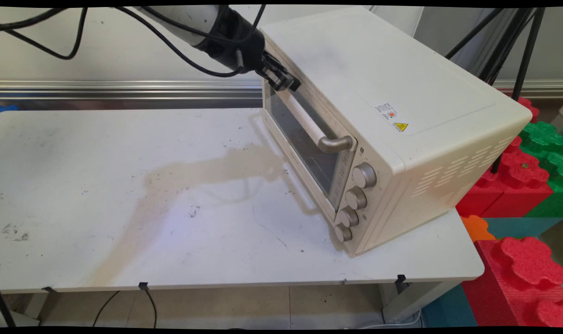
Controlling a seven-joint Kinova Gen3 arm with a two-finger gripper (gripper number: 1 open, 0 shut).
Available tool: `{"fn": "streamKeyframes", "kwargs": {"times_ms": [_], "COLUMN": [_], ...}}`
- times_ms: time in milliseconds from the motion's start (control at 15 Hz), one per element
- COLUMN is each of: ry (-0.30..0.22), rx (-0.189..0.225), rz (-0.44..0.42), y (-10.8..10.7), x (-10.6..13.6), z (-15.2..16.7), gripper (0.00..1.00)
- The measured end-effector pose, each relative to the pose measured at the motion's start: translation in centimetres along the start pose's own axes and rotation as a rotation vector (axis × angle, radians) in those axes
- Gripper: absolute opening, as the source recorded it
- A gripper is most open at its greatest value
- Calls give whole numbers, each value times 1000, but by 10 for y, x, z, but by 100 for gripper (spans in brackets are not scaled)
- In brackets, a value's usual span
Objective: Open the oven
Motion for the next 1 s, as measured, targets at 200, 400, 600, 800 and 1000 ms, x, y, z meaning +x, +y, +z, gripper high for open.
{"fn": "streamKeyframes", "kwargs": {"times_ms": [200, 400, 600, 800, 1000], "ry": [-14, -32, -53, -79, -107], "rx": [-1, -1, -1, -3, -7], "rz": [-2, -5, -6, -5, -4], "y": [0, -1, -2, -3, -3], "x": [-6, -13, -21, -32, -42], "z": [2, 0, -6, -15, -23], "gripper": [0, 0, 0, 0, 0]}}
